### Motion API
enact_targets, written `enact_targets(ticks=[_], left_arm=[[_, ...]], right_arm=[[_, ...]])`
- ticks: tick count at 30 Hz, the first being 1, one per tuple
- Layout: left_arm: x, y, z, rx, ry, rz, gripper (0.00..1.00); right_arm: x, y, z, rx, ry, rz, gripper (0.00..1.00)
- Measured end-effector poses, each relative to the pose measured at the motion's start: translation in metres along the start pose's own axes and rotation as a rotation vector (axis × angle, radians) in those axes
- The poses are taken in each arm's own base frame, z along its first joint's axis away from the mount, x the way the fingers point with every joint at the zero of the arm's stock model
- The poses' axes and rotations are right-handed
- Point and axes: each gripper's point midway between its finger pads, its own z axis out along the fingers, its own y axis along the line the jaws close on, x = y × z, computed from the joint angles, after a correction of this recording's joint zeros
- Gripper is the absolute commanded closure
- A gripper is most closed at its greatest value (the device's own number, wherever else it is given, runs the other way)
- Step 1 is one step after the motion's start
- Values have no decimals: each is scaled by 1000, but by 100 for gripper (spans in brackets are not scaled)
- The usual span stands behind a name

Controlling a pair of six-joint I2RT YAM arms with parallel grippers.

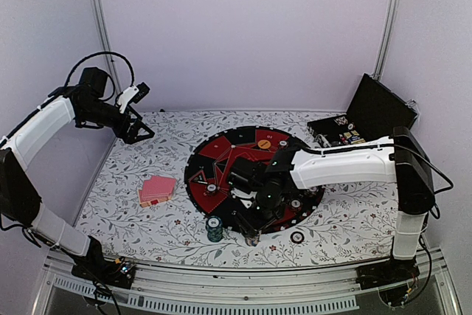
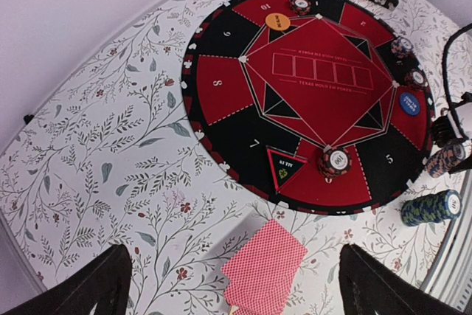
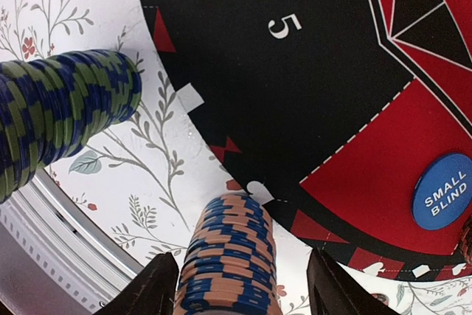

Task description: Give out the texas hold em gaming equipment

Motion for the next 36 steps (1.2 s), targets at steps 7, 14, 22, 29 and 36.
enact_targets(ticks=[7,14,22,29,36], left_arm=[[0,0,0,-2,1,1,0],[0,0,0,-3,2,3,0],[1,1,0,-4,3,4,0],[0,1,0,-3,3,4,0],[1,0,0,-2,3,3,0]], right_arm=[[-1,-3,1,15,-3,-3,36],[0,-4,3,22,0,-6,43],[-1,-7,3,39,-5,-5,61],[-4,-6,-6,49,-6,-5,61],[-17,-4,-22,64,-39,-6,62]])
